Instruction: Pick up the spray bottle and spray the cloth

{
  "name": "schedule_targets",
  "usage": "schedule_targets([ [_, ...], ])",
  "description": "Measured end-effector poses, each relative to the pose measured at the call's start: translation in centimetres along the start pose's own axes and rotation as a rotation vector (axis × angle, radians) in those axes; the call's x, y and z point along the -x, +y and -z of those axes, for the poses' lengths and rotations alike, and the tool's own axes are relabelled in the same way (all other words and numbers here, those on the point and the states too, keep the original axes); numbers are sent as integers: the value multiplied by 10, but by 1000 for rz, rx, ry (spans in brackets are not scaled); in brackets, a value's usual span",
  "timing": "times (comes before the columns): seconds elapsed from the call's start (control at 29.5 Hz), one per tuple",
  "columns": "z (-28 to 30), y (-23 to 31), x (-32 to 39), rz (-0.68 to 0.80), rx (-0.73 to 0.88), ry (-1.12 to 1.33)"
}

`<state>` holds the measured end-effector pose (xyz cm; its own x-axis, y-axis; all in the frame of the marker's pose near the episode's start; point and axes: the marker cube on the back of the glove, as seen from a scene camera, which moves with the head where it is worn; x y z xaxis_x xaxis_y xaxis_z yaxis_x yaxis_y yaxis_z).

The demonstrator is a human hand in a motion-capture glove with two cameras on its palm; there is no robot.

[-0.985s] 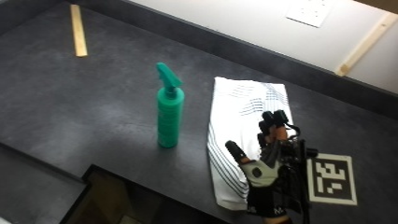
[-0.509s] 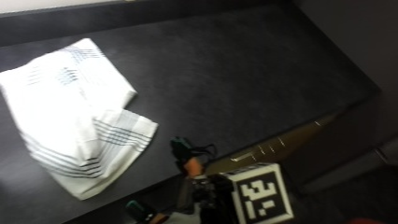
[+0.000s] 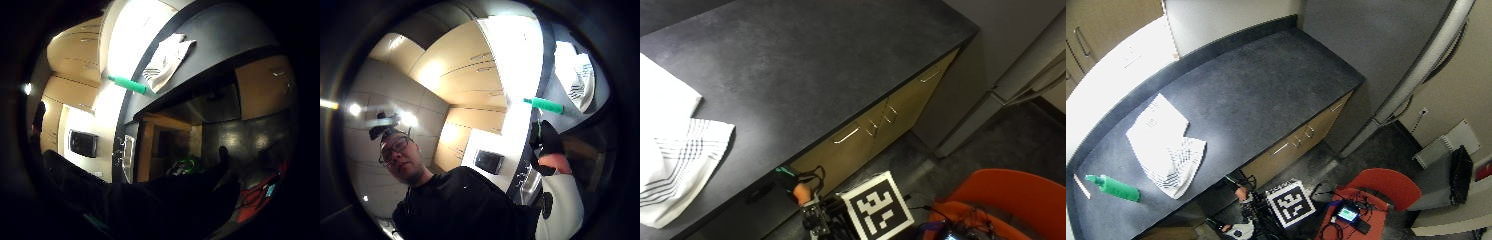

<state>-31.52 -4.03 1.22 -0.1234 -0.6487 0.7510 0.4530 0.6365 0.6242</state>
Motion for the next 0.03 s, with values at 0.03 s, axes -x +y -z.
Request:
schedule_targets([
  [0.03,0,0,-1,0,0,-3],
])
